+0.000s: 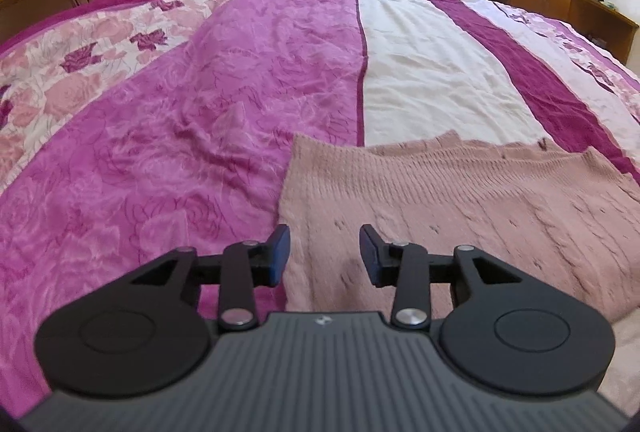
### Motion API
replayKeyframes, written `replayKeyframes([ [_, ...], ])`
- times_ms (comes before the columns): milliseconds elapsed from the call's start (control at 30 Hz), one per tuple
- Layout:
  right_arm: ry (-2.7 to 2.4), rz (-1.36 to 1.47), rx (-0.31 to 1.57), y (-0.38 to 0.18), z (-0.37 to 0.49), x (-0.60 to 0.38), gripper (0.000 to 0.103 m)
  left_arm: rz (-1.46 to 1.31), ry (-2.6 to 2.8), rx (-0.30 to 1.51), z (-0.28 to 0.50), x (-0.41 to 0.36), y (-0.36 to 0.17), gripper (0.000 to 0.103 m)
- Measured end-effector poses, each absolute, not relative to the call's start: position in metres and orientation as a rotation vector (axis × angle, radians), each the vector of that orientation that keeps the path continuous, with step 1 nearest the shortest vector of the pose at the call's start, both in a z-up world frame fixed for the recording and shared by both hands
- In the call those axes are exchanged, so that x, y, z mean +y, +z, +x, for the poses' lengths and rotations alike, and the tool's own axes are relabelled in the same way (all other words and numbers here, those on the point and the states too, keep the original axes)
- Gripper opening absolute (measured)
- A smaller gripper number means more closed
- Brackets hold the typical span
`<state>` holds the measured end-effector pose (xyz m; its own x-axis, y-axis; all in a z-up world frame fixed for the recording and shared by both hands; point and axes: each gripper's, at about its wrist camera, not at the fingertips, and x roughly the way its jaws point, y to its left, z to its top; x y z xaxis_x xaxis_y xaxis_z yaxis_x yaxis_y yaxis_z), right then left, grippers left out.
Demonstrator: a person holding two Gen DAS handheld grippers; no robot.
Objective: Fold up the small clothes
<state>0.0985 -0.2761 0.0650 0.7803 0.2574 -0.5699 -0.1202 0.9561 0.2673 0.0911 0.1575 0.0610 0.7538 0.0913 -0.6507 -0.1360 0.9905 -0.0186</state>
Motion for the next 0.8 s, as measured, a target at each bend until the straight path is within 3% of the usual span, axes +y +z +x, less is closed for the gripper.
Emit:
replayKeyframes([
  [33, 0.205, 0.231, 0.640, 0.065, 0.097, -0.276, 0.072, -0.071, 0.123, 0.712, 0.088, 0.157, 0.061, 0.040],
  [800, 0.311, 0.551, 0.821, 0.025, 0.123, -0.308, 0.075, -0.128, 0.185, 0.825, 0.046, 0.150, 0.057, 0.042],
])
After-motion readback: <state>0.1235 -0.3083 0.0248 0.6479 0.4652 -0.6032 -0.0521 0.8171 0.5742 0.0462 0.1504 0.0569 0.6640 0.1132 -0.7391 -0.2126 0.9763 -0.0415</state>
